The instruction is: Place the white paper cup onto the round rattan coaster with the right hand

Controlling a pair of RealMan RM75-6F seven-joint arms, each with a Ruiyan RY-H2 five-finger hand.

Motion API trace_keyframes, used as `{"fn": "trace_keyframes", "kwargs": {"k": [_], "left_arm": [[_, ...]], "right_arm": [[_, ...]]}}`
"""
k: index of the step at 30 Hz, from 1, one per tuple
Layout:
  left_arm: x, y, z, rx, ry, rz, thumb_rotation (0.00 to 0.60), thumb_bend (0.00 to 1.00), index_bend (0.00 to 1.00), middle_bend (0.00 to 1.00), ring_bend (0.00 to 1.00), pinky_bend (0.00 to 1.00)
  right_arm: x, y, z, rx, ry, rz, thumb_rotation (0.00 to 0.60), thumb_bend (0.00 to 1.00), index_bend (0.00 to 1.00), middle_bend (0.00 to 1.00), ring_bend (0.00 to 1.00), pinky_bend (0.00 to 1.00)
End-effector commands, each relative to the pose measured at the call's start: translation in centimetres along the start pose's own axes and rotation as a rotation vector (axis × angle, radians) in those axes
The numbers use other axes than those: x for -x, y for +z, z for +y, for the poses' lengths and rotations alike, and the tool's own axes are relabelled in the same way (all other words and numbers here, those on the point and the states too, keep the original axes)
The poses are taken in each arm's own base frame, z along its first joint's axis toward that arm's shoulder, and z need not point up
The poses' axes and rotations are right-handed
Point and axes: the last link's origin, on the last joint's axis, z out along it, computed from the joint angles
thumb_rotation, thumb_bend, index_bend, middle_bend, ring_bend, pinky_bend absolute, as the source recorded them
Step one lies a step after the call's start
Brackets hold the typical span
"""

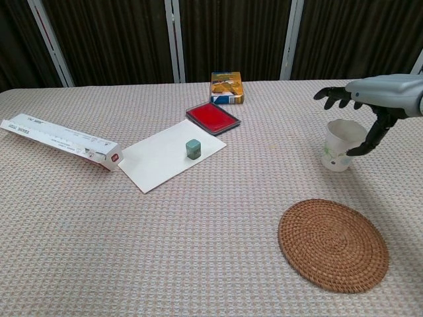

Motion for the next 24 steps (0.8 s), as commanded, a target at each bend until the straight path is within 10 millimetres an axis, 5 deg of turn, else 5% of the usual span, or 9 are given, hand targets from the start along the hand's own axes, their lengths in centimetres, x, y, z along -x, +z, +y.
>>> {"fn": "trace_keyframes", "kwargs": {"k": [1, 11, 24], "left_arm": [[0.1, 0.0, 0.1, -0.002, 0.000, -0.006, 0.600, 0.00, 0.00, 0.00, 0.00, 0.00], [0.2, 0.1, 0.2, -0.004, 0.006, -0.020, 0.600, 0.00, 0.00, 0.00, 0.00, 0.00], [0.2, 0.0, 0.5, 0.004, 0.001, -0.026, 0.600, 0.00, 0.00, 0.00, 0.00, 0.00]], "right_arm": [[0.7, 0.8, 0.2, 0.017, -0.026, -0.018, 0.600, 0.15, 0.00, 0.15, 0.18, 0.21], [1.8, 2.3, 1.3, 0.080, -0.042, -0.034, 0.600, 0.23, 0.18, 0.35, 0.33, 0.23], [0.3, 1.5, 1.0, 0.050, -0.005, 0.026, 0.600, 0.25, 0.21, 0.37, 0.35, 0.23]]}}
